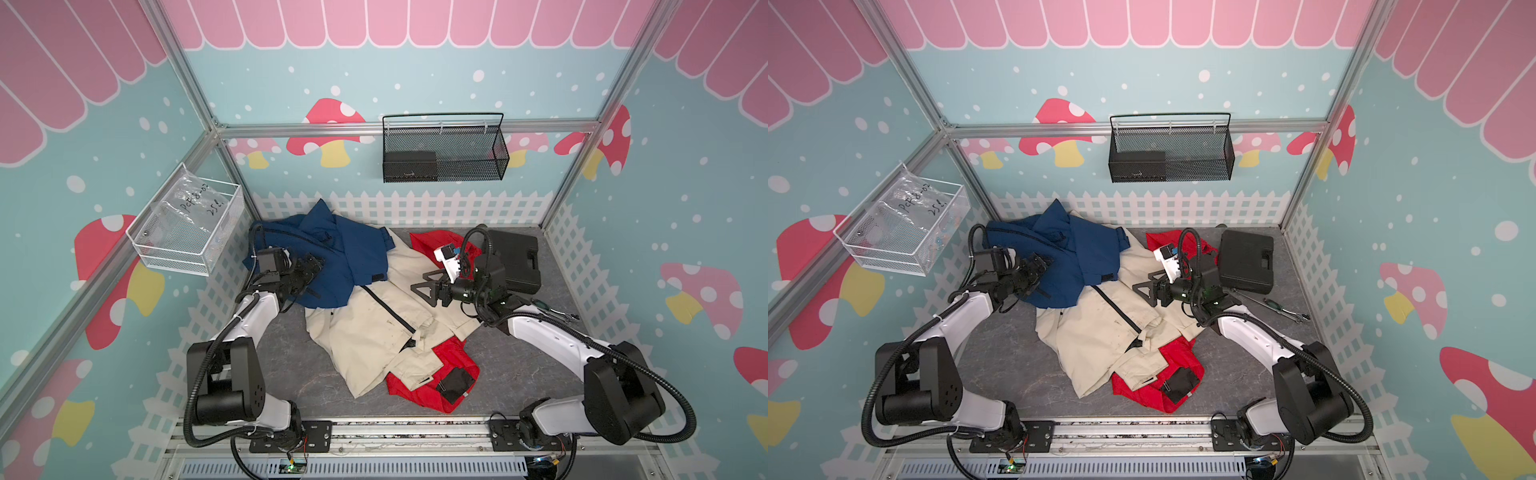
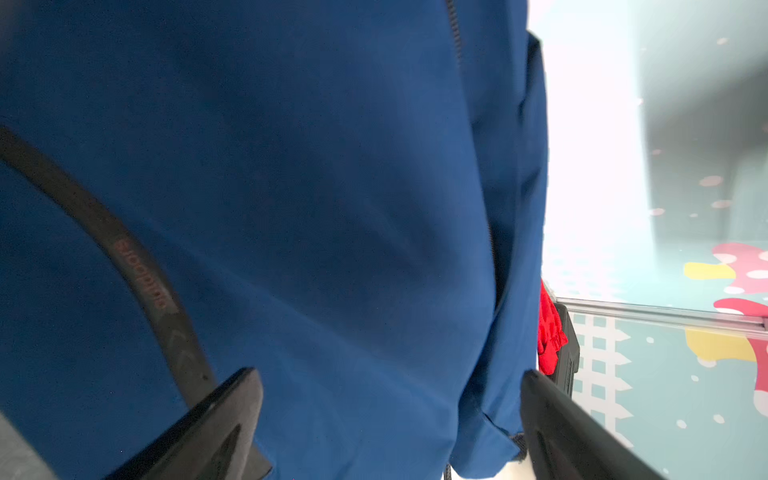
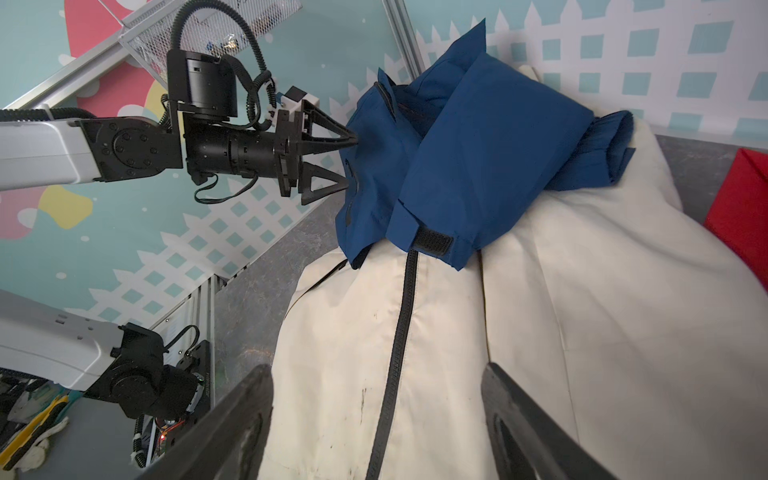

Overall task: Unzip the jacket
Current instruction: Flatten out the jacket.

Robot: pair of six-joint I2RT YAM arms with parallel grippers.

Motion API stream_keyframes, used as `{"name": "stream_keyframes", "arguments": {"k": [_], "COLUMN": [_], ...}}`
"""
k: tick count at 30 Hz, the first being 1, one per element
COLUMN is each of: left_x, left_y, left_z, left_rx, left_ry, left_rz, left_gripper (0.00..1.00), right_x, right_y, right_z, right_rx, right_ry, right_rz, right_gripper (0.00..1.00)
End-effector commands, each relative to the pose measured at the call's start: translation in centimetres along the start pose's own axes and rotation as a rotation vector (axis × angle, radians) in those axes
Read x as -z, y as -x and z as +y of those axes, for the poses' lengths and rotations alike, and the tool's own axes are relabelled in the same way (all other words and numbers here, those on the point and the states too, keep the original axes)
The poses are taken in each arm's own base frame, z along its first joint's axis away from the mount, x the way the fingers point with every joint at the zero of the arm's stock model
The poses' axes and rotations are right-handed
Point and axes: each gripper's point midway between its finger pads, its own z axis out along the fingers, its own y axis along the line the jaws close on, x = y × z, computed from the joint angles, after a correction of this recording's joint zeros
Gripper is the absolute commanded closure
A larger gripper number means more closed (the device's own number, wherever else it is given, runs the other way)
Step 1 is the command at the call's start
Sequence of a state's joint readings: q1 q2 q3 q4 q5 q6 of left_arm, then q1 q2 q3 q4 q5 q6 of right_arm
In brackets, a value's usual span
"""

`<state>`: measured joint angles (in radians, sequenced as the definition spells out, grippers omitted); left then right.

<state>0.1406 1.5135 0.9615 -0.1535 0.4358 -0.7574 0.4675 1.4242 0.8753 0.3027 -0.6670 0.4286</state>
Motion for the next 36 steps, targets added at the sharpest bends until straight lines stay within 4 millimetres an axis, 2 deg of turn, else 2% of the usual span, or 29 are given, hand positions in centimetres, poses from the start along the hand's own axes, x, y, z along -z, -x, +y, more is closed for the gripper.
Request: {"name": "stream_keyframes", "arguments": {"k": [1, 7, 9, 14, 18, 23, 30, 34, 36], "left_x": [-1.2, -2.9, -3.1, -3.0, -2.4, -0.9, 0.9, 1.3, 1.5], "left_y": [-0.4, -0.9, -0.9, -0.8, -1.0, -1.3, -1.6, -1.8, -1.8], "left_z": [-0.5, -0.2, -0.3, -1.0, -1.6, -2.0, -2.1, -2.3, -2.3], "left_rx": [0.036, 0.023, 0.018, 0.004, -0.016, -0.052, -0.066, -0.077, -0.08], "left_ry": [-0.012, 0.008, 0.004, -0.019, -0.037, -0.027, -0.033, -0.043, -0.041], "left_rz": [0.054, 0.092, 0.099, 0.111, 0.131, 0.128, 0.122, 0.132, 0.132], "left_gripper": [0.03, 0.15, 0.26, 0.82, 1.0, 1.0, 1.0, 1.0, 1.0], "right_x": [-1.3, -4.0, -5.0, -7.2, -9.2, -11.0, -13.9, -15.5, -16.2], "right_y": [0.7, 0.6, 0.5, 1.0, 1.0, 1.7, 0.1, -0.6, -0.6], "right_z": [0.3, -0.1, -0.5, -2.3, -3.6, -4.6, -6.4, -6.2, -5.8], "right_rx": [-0.014, -0.039, -0.061, -0.117, -0.175, -0.296, -0.453, -0.5, -0.497], "right_ry": [0.009, 0.034, 0.038, 0.019, 0.023, 0.041, 0.01, 0.019, 0.036], "right_rz": [0.001, 0.023, 0.024, 0.005, -0.007, -0.059, -0.061, -0.054, -0.05], "right_gripper": [0.2, 0.2, 0.2, 0.23, 0.25, 0.31, 0.39, 0.43, 0.49]}}
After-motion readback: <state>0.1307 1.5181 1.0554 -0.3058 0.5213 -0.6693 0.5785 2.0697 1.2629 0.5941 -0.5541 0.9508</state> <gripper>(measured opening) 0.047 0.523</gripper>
